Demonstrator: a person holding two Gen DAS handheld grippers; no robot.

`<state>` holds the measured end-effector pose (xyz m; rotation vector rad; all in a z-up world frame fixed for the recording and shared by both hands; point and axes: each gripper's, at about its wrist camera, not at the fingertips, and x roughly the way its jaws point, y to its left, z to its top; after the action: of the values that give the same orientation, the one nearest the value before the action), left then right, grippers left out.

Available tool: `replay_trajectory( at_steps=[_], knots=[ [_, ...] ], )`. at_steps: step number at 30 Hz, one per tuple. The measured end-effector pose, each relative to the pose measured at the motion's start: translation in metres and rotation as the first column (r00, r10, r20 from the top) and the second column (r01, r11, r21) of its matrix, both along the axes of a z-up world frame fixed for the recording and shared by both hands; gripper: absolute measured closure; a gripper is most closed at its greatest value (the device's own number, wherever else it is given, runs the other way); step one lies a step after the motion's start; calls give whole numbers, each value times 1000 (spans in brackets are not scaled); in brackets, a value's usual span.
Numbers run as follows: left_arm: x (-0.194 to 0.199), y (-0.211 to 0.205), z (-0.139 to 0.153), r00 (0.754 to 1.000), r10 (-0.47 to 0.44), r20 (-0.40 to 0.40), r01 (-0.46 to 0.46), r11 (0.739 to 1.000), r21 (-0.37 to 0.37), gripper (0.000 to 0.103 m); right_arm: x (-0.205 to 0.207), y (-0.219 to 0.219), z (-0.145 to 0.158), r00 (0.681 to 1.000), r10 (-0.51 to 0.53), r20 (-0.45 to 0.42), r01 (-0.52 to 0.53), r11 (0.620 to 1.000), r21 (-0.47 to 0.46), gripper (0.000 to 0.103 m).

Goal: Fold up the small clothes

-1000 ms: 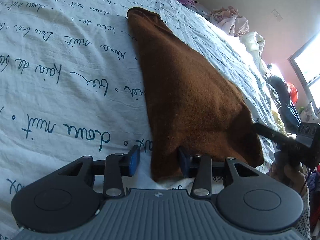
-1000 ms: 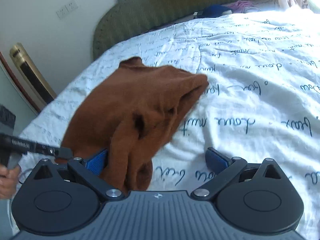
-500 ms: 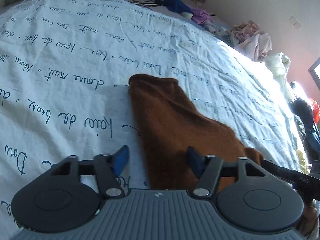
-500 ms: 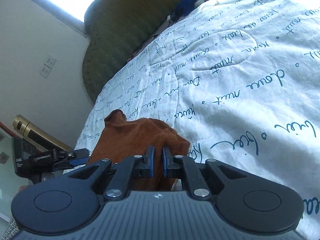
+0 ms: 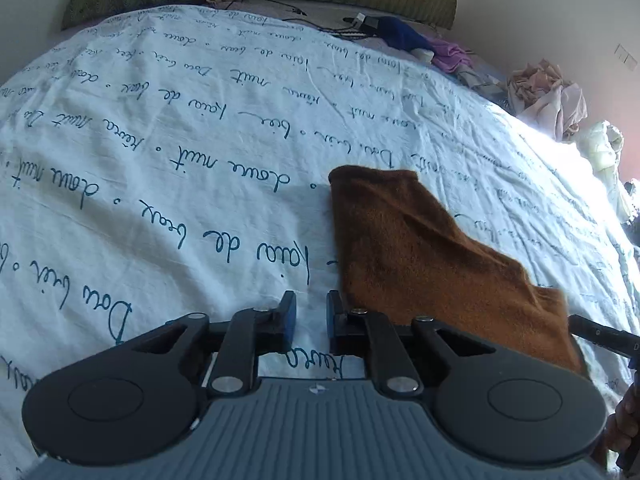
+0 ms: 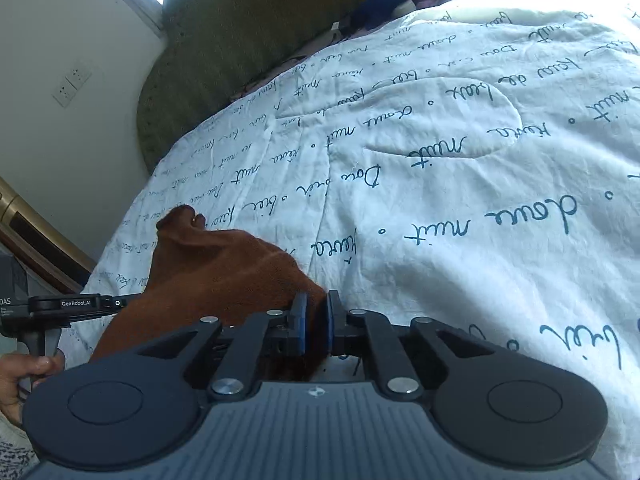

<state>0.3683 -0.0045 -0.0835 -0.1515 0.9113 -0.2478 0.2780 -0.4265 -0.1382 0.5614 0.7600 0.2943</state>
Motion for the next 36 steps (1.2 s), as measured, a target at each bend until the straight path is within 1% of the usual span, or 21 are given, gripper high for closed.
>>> replay_trajectory(
  at_steps=[2, 3, 4, 7, 9, 11, 13, 15, 17, 18, 19, 22, 24, 26, 28, 29, 31, 32, 33, 34, 36],
  knots=[
    [-21, 2, 19, 999, -24, 39, 26, 999, -46, 62, -23, 1, 19, 998, -13, 65, 16, 999, -38, 93],
    [-38, 1, 28, 997, -53, 62, 59, 994, -96, 40, -39, 6, 31, 995, 14, 96, -9, 998, -60, 93],
    [-52, -1, 33, 995, -70, 78, 79, 990, -120, 31, -57, 10, 40, 993, 27, 116, -21, 998, -54, 93],
    [-99, -24, 36, 980, -173, 94, 189, 960, -206, 25, -104, 31, 52, 989, 63, 136, -53, 996, -78, 93],
    [-121, -43, 28, 969, -223, 107, 241, 949, -204, 18, -127, 41, 49, 989, 75, 126, -68, 996, -60, 93],
    [-138, -58, 11, 959, -261, 108, 275, 949, -152, 16, -145, 52, 43, 990, 93, 107, -89, 995, -46, 87],
    [-144, -65, -11, 963, -256, 87, 263, 960, -93, 13, -161, 61, 36, 987, 102, 122, -97, 994, -42, 73],
    [-145, -65, -28, 967, -245, 78, 250, 966, -64, 13, -163, 66, 24, 980, 148, 134, -143, 989, -44, 73],
    [-146, -63, -30, 969, -227, 92, 231, 972, -33, 12, -146, 70, 4, 993, 102, 54, -90, 977, -191, 74],
    [-146, -61, -27, 973, -218, 76, 220, 975, -28, 12, -142, 61, -1, 992, 104, 70, -95, 987, -131, 75],
    [-146, -61, -24, 976, -207, 64, 209, 978, -25, 12, -140, 55, 2, 993, 99, 57, -93, 990, -105, 74],
    [-142, -60, -13, 981, -189, 48, 191, 981, -32, 9, -146, 56, 28, 988, 84, 130, -58, 980, -189, 74],
    [-140, -62, -13, 983, -178, 41, 179, 983, -28, 8, -142, 48, 42, 984, 73, 165, -52, 990, -129, 72],
    [-139, -66, -16, 984, -176, 35, 176, 984, -14, 8, -129, 47, 49, 983, 63, 175, -39, 990, -137, 55],
    [-142, -70, -17, 983, -177, 39, 177, 984, -1, 5, -112, 44, 47, 985, 18, 172, 1, 994, -112, 1],
    [-142, -71, -18, 983, -178, 40, 178, 984, 2, 4, -100, 42, 42, 987, 4, 160, 8, 997, -78, 0],
    [-144, -72, -19, 983, -177, 40, 177, 984, 15, 4, -79, 39, 32, 991, -7, 134, 10, 1000, -16, 3],
    [-144, -72, -19, 984, -174, 38, 174, 985, 11, 4, -66, 41, 25, 991, 34, 129, -34, 999, -1, 12],
    [-144, -72, -19, 984, -175, 36, 175, 984, 10, 4, -58, 45, 21, 993, 46, 111, -44, 999, -23, 63],
    [-144, -72, -18, 983, -178, 35, 177, 984, 11, 3, -50, 49, 17, 996, 42, 79, -37, 998, -56, 97],
    [-144, -71, -18, 984, -174, 33, 174, 985, 6, 3, -44, 53, 16, 995, 43, 91, -36, 996, -78, 97]
  ],
)
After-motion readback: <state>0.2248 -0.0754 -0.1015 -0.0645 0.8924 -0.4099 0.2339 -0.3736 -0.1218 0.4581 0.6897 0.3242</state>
